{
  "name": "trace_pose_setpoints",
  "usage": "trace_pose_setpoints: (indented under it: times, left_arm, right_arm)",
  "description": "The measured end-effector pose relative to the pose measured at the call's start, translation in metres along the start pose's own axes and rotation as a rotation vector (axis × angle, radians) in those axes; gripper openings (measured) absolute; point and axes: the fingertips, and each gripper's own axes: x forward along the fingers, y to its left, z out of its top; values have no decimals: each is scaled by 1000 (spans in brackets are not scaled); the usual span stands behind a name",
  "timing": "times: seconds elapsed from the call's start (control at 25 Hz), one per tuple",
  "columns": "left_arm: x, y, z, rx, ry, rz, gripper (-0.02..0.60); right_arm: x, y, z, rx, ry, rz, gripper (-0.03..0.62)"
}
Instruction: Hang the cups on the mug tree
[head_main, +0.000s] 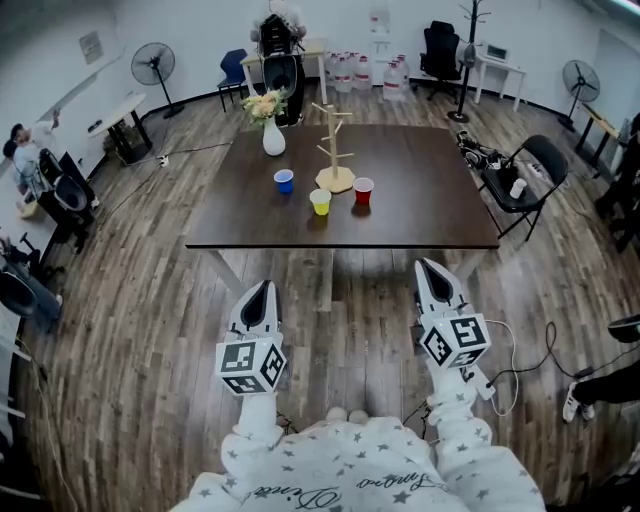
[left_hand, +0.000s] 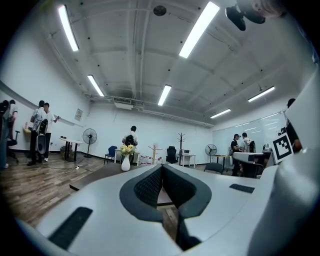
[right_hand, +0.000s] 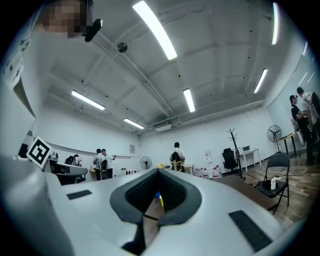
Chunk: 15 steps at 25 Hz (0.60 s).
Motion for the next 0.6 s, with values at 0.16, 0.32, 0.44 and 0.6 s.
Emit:
trace_pose_setpoints:
  times: [0.16,0.32,0.44,0.6]
  left_arm:
    - [4,-6,-2,4,1,3,25]
    - [7,-13,-3,11,9,5,25]
    - [12,-15,-9,6,20,13,25]
    - [24,-13,-14,2,31,19,25]
  right_arm:
    - [2,-6,-2,7,-6,18,18]
    - [5,-13,-1,12,-3,31,18]
    - [11,-16,-6,10,6,46,18]
    - [23,-22,-14,5,17,54,18]
